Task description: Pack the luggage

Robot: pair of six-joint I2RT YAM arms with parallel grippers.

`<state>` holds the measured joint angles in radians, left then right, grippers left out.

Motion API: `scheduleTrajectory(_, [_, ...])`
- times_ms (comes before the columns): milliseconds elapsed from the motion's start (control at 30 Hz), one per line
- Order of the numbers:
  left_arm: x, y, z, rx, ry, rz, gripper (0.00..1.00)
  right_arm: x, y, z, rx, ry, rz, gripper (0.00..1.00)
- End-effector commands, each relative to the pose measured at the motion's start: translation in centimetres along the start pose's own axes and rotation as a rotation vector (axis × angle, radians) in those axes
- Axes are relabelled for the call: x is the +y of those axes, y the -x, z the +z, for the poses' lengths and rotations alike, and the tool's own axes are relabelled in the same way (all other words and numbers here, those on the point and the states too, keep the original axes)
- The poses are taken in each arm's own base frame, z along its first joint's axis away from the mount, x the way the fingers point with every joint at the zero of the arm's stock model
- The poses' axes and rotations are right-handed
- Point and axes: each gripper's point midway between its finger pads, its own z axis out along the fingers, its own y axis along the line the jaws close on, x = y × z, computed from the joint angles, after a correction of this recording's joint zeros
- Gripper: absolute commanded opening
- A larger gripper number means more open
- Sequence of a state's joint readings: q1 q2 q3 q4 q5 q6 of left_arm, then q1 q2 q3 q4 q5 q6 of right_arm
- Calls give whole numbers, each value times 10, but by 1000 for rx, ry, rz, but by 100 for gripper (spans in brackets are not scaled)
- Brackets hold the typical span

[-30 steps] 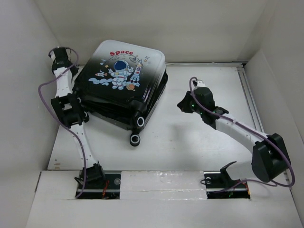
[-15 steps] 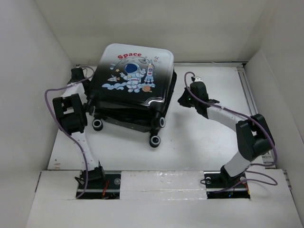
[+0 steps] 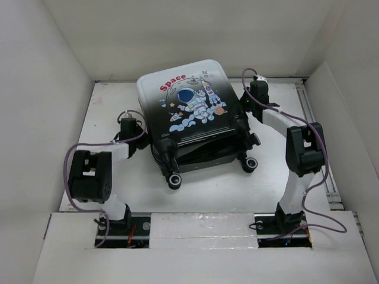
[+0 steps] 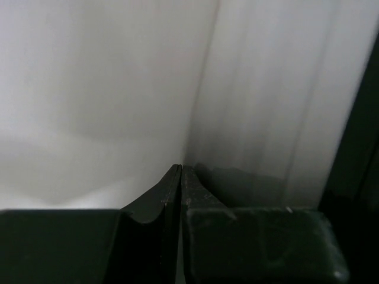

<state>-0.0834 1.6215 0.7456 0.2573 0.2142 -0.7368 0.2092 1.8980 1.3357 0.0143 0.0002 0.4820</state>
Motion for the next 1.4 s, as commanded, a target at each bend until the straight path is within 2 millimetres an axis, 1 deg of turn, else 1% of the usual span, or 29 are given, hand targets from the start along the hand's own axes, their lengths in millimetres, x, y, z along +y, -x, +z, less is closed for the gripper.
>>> scheduleTrajectory(0, [-37,-67,-28,85,-127,124,0,115,-43,-7,140,333,-121,0])
scheduleTrajectory(100, [-33,-79,-45,24,-77,82,0,160,-57,-9,190,368,-216,0])
scheduleTrajectory(133, [-34,-85,-61,-3,-102,80,0,186,-31,-14,130,396,-235,0])
scheduleTrajectory(200, [-29,-80,-76,-69,-102,31,0,202,-29,-15,139,388,-264,0])
scheduleTrajectory(233, [-28,-74,-94,-109,-123,-1,0,217,-1,-24,80,400,-260,2])
scheduleTrajectory(300, [-27,-59,-113,-192,-122,-12,0,220,15,-33,47,387,-257,8])
scheduleTrajectory(333, [-28,-42,-124,-274,-111,-25,3,210,39,-36,10,371,-227,12])
scheduleTrajectory(367, [-44,-22,-151,-357,-172,-45,12,205,54,-42,-15,366,-218,17])
scheduleTrajectory(500, [-55,16,-212,-549,-236,-76,36,184,129,-101,-163,342,-164,46])
scheduleTrajectory(600, [-61,28,-242,-615,-293,-103,37,163,136,-124,-183,284,-162,55])
scheduleTrajectory(633, [-65,31,-249,-629,-309,-95,34,162,146,-154,-227,287,-167,60])
scheduleTrajectory(667, [-67,32,-251,-635,-318,-97,33,159,148,-163,-260,286,-163,63])
scheduleTrajectory(700, [-70,35,-256,-652,-337,-91,33,141,130,-159,-236,237,-160,64])
scheduleTrajectory(767, [-87,47,-267,-699,-400,-90,33,135,136,-196,-294,245,-134,64])
scheduleTrajectory(800, [-98,57,-277,-729,-425,-105,33,120,111,-192,-254,226,-128,59])
scheduleTrajectory(833, [-106,64,-271,-736,-410,-96,33,119,103,-202,-262,240,-130,49])
scheduleTrajectory(867, [-123,76,-281,-776,-460,-96,34,124,104,-236,-312,287,-118,23])
scheduleTrajectory(900, [-130,86,-280,-804,-445,-97,38,122,96,-246,-328,295,-107,8])
scheduleTrajectory(933, [-147,103,-273,-808,-408,-99,42,109,59,-240,-278,257,-122,0])
scheduleTrajectory(967, [-159,116,-272,-831,-405,-87,42,108,53,-264,-310,282,-105,0])
scheduleTrajectory(1000, [-167,127,-265,-835,-380,-67,43,103,37,-268,-297,284,-113,0])
scheduleTrajectory(1033, [-182,151,-250,-815,-347,-54,43,85,1,-272,-234,245,-107,0])
scheduleTrajectory(1067, [-190,165,-243,-807,-346,-35,43,78,-17,-263,-202,220,-123,0])
scheduleTrajectory(1100, [-195,177,-235,-788,-341,-26,43,71,-24,-279,-213,225,-89,0])
scheduleTrajectory(1167, [-205,204,-207,-726,-344,-16,42,48,-68,-280,-139,194,-93,0])
scheduleTrajectory(1200, [-190,227,-200,-734,-318,-37,40,46,-70,-294,-162,229,-74,0])
scheduleTrajectory(1267, [-180,247,-182,-706,-306,-37,40,38,-98,-293,-102,255,-49,0])
scheduleTrajectory(1300, [-163,273,-162,-694,-263,-45,39,37,-108,-292,-80,265,-47,0])
scheduleTrajectory(1367, [-141,277,-129,-577,-191,-31,36,40,-120,-282,-56,287,-41,0])
